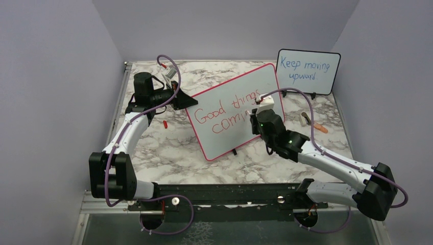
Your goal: Write a sentence on the whiteboard
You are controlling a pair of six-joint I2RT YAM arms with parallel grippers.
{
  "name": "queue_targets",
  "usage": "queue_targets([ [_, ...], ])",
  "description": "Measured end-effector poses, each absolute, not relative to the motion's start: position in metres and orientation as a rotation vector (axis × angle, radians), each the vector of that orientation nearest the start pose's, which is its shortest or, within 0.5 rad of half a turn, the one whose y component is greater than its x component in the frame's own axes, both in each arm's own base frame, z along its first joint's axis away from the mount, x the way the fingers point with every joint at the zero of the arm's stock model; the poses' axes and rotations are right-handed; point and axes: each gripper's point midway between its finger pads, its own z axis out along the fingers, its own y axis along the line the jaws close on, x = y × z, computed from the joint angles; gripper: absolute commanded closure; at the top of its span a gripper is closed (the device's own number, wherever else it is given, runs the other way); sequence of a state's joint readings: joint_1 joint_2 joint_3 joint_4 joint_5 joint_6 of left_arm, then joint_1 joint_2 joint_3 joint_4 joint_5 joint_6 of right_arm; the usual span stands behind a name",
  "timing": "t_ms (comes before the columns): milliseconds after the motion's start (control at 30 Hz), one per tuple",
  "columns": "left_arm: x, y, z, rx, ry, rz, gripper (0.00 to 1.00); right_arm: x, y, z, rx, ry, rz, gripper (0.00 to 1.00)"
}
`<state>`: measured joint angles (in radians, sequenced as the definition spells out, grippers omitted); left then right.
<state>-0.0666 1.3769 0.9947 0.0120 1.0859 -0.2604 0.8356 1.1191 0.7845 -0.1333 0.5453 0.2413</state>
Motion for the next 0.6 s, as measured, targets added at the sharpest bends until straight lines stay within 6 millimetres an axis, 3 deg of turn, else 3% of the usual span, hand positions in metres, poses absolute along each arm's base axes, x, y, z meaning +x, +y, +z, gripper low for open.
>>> queue_targets([
  [600, 0.3295, -0.1826, 0.2462, 0.559, 1.844, -1.258, 1.00, 0.2947, 0.1916, 0.1869, -0.204, 1.961, 0.144, 0.99],
])
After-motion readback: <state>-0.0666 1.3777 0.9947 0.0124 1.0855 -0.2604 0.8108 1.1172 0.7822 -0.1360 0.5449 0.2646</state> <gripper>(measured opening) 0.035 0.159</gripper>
